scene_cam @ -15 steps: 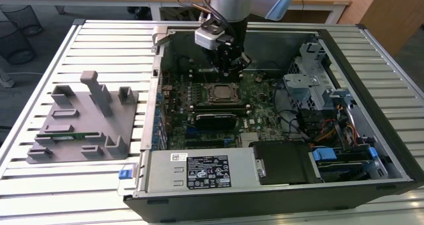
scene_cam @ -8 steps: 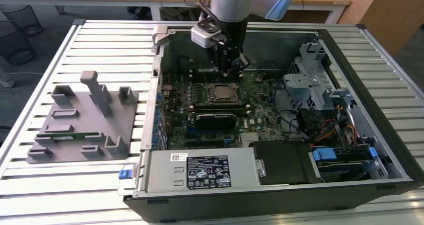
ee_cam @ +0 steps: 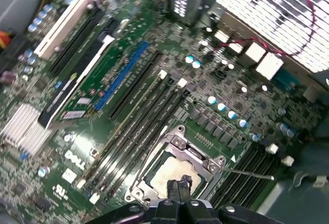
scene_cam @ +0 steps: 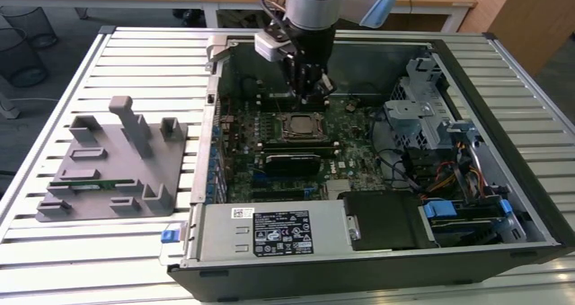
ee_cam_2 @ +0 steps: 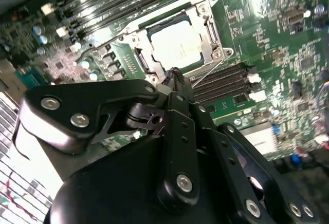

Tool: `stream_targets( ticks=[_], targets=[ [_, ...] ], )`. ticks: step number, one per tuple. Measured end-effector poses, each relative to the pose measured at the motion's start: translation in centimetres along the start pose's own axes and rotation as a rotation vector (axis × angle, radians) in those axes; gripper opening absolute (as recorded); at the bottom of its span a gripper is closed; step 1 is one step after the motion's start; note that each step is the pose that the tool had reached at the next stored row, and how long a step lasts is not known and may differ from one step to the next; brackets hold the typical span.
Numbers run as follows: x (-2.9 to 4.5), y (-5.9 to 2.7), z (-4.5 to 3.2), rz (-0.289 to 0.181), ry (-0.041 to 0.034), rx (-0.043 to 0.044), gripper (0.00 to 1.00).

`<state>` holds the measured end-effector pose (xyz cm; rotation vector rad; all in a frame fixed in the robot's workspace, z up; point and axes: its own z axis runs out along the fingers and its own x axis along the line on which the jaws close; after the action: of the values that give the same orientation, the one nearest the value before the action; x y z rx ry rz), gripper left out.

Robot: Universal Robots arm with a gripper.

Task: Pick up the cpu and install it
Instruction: 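Install the first cpu locking lever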

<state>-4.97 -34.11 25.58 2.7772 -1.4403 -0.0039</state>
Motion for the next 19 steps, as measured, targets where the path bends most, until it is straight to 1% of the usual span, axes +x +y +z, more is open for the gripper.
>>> stream_targets(
  ticks=[4,7,11,14,19],
  targets=[
    [0.0,0.0,0.01,0.068,-0.0004,-0.0006,0.11],
    [0.0,0.0,0.02,0.106,0.0021,-0.0026,0.11],
    [0.0,-0.01,0.04,0.166,0.0028,-0.0041,0.11],
    [-0.01,-0.01,0.07,0.2,0.0045,-0.0056,0.11],
    [-0.01,-0.01,0.15,0.271,0.0044,-0.0065,0.11]
  ],
)
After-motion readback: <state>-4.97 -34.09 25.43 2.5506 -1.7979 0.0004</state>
